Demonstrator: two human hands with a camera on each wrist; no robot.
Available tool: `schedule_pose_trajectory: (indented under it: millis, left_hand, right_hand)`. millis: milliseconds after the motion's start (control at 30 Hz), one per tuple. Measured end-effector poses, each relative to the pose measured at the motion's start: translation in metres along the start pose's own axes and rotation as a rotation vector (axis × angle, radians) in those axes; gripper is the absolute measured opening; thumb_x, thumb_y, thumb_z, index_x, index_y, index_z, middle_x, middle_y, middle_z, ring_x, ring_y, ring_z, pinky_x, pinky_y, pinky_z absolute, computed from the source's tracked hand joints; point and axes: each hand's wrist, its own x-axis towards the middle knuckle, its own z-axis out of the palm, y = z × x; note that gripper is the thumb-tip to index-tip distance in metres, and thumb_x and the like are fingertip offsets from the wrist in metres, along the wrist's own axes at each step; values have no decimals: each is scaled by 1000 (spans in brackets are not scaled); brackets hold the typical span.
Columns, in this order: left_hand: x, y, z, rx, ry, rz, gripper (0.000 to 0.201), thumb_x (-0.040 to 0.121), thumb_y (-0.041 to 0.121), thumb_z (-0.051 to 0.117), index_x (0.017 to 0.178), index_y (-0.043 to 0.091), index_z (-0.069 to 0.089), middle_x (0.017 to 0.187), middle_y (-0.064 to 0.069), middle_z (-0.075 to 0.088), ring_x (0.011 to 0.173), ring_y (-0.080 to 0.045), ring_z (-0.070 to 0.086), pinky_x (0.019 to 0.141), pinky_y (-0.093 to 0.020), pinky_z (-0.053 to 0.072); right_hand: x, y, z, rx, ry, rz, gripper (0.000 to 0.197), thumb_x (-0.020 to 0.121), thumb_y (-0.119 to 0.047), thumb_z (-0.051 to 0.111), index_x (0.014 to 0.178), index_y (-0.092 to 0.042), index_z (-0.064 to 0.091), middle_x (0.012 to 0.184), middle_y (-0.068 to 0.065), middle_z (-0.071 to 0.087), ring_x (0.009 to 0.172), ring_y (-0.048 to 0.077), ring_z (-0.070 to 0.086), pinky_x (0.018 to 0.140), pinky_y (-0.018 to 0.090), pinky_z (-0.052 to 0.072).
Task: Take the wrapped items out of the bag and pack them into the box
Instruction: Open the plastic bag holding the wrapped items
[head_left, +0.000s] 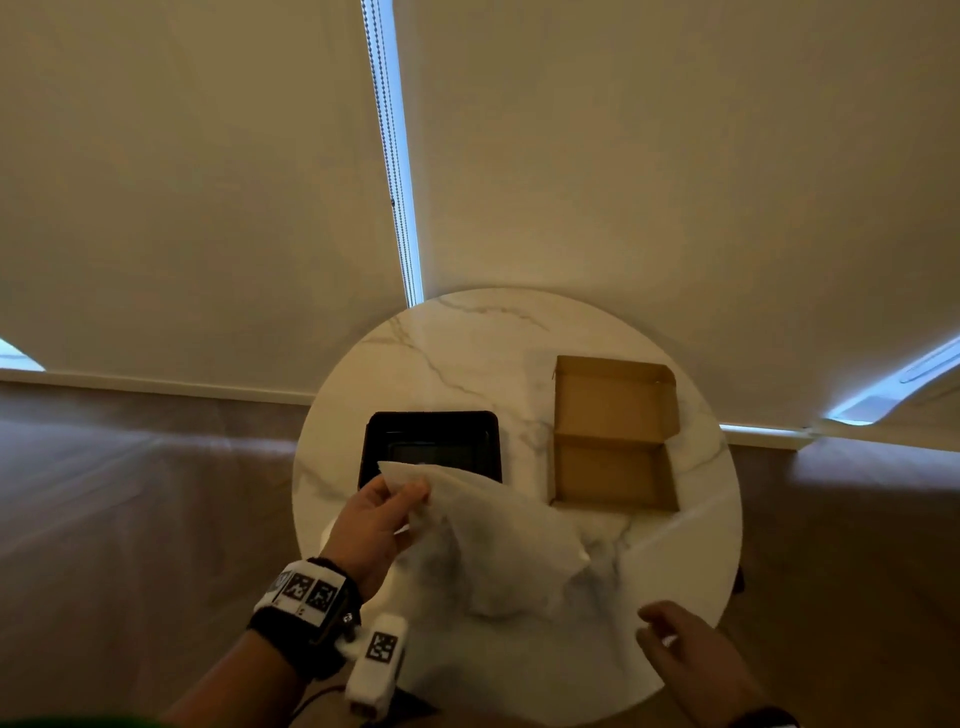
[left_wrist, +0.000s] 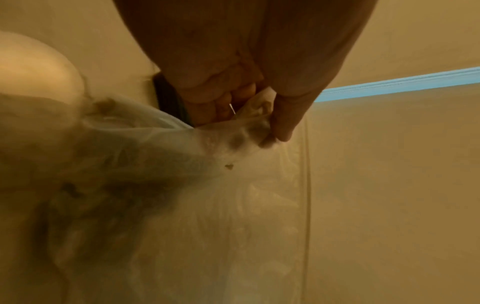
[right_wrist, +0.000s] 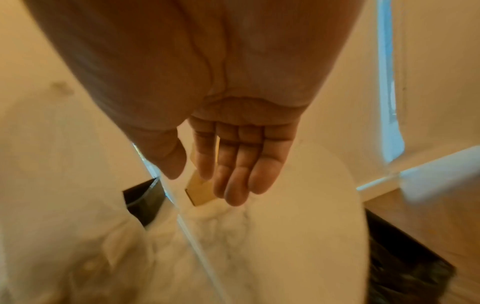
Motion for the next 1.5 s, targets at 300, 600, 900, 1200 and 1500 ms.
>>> schedule_pose_trajectory:
  millis: [300, 600, 900, 1200, 1500]
  left_hand:
    - [-5, -11, -16, 21, 14, 33, 36, 94, 14, 69, 129, 19, 64, 118, -14, 74, 110, -31, 72, 92, -50, 59]
    - [-11, -5, -35, 272, 98, 155, 25, 91, 26, 73, 105, 5, 76, 100, -12, 79, 101, -31, 74, 92, -45, 59]
    - [-13, 16, -45, 845, 172, 464, 50, 85, 37, 80, 128, 26, 57, 114, 12, 63, 102, -4, 62, 88, -24, 53]
    - [-20, 34, 83, 1315, -504, 862, 36, 97, 56, 55, 121, 31, 67, 116, 13, 65, 106, -3, 60, 95, -31, 54]
    - [-5, 19, 128, 1383, -621, 649, 23, 101, 32, 59, 121, 23, 64, 110, 2, 71, 97, -15, 66, 88, -35, 56]
  right_hand:
    - [14, -72, 7, 361, 41, -376, 86, 68, -49, 91, 139, -53, 42, 130, -31, 47, 91, 7, 66, 74, 21, 55]
    - [20, -92, -3, 435, 184, -499, 25, 95, -22, 70, 73, -11, 67, 71, 6, 66, 70, 17, 65, 66, 17, 49]
    - [17, -96, 5, 641, 213, -409, 8, 97, -12, 66, 97, -20, 69, 81, -1, 74, 72, 13, 69, 68, 23, 55]
    - [10, -102, 2, 522, 266, -522, 22, 104, -18, 55, 94, -22, 74, 77, -8, 71, 69, 11, 68, 66, 23, 55]
    - [11, -92, -1, 541, 266, -417, 12, 98, -13, 65, 89, -18, 71, 82, -3, 73, 74, 14, 71, 71, 31, 56]
